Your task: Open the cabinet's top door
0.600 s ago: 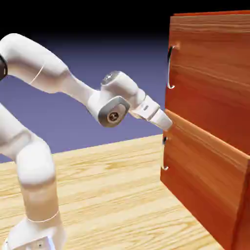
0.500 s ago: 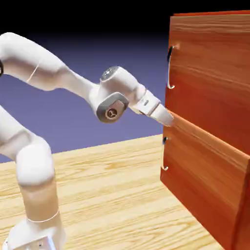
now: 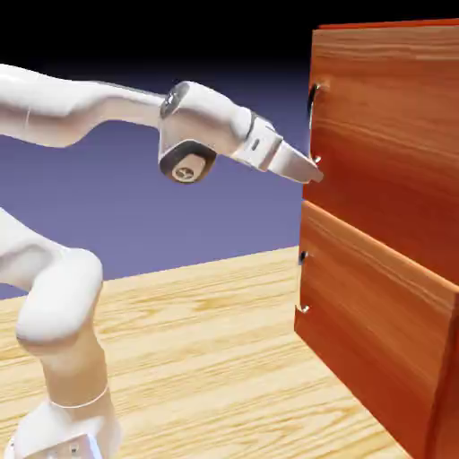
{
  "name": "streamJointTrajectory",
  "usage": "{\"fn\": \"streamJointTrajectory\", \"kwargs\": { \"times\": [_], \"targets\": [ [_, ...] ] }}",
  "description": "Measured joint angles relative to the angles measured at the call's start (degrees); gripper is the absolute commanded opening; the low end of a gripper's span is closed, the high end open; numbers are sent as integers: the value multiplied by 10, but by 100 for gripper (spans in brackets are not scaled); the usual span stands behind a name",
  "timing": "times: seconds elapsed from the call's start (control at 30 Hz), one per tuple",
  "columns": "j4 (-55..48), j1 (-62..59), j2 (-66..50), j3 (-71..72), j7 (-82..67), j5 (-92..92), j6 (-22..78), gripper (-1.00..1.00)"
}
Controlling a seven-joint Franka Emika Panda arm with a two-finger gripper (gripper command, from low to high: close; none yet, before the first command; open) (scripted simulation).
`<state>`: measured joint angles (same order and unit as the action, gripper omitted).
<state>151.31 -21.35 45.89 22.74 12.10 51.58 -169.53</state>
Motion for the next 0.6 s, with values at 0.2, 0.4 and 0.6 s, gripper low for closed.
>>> {"fn": "streamJointTrajectory", "kwargs": {
  "times": [0.2,0.4,0.6],
  "targets": [
    [-28,-64,38,66,-88,150,13,0],
    [-56,-128,77,132,-176,299,26,0],
    [-84,-192,115,198,-264,449,39,0]
  ]
}}
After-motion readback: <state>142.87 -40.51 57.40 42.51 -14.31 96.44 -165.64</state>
